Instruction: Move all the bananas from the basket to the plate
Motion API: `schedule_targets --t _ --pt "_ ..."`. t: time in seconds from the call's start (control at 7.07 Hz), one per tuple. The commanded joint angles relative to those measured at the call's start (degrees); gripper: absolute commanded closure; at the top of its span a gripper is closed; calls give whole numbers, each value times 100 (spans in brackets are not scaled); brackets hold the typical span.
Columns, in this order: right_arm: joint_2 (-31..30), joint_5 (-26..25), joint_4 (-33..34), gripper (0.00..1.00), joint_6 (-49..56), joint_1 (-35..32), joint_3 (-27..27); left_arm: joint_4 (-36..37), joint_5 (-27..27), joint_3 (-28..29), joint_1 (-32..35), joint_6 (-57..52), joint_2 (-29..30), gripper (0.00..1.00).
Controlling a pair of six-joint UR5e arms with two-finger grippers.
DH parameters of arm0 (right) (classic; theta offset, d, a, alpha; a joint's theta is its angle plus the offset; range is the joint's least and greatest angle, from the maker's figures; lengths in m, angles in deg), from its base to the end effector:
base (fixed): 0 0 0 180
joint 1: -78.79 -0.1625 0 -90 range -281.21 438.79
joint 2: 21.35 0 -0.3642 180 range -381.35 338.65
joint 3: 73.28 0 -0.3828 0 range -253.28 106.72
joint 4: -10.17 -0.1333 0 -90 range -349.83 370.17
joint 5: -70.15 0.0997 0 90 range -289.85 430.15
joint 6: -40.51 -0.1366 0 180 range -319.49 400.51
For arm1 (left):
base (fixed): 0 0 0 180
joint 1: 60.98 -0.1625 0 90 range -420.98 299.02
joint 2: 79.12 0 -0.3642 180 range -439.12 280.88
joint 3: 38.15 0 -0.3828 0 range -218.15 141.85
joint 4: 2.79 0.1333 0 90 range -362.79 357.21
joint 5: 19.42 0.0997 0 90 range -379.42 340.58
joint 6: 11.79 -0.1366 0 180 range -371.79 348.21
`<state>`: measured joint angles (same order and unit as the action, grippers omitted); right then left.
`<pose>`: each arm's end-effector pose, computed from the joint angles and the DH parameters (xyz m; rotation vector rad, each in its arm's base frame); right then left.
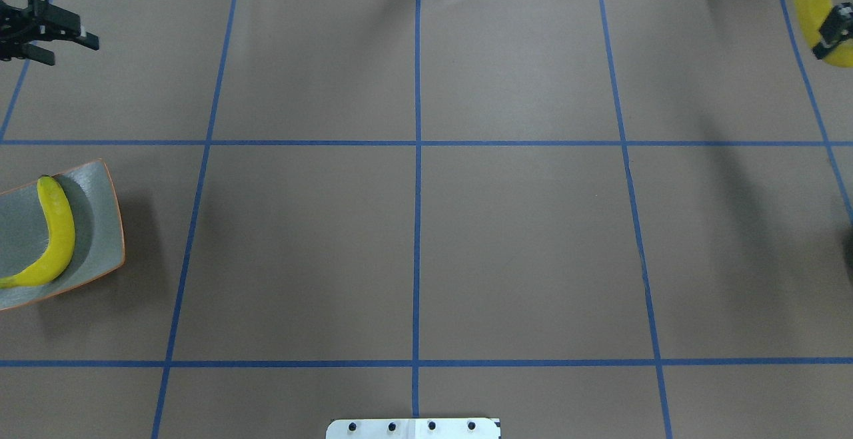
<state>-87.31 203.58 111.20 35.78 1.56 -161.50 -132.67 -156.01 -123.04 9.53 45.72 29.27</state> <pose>-0.0986 -0.6131 0.4280 0.0695 -0.7764 -0.2074 0.1755 -0.5981 0.3967 0.2149 1.1283 -0.2124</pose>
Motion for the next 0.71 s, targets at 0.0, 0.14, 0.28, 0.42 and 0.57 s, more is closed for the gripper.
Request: schedule_targets --t 0.0,0.14,0.28,0.42,0.57 --pt "496 595 -414 100 -1610 1029 -385 -72 150 -36 -624 1222 856 0" --pt "505 596 -731 100 -2392 1521 -719 -212 403 -45 -1070 1949 1243 0" --pt "514 596 -830 100 -3053 1909 -1088 -509 849 -89 -1510 2670 1499 0" --pt "514 596 -831 100 -3547 2261 -1414 -1034 1359 -176 -1923 3400 1580 0" --pt "522 596 -831 100 -4039 2516 -1687 -1509 1833 -264 -2293 4503 1589 0"
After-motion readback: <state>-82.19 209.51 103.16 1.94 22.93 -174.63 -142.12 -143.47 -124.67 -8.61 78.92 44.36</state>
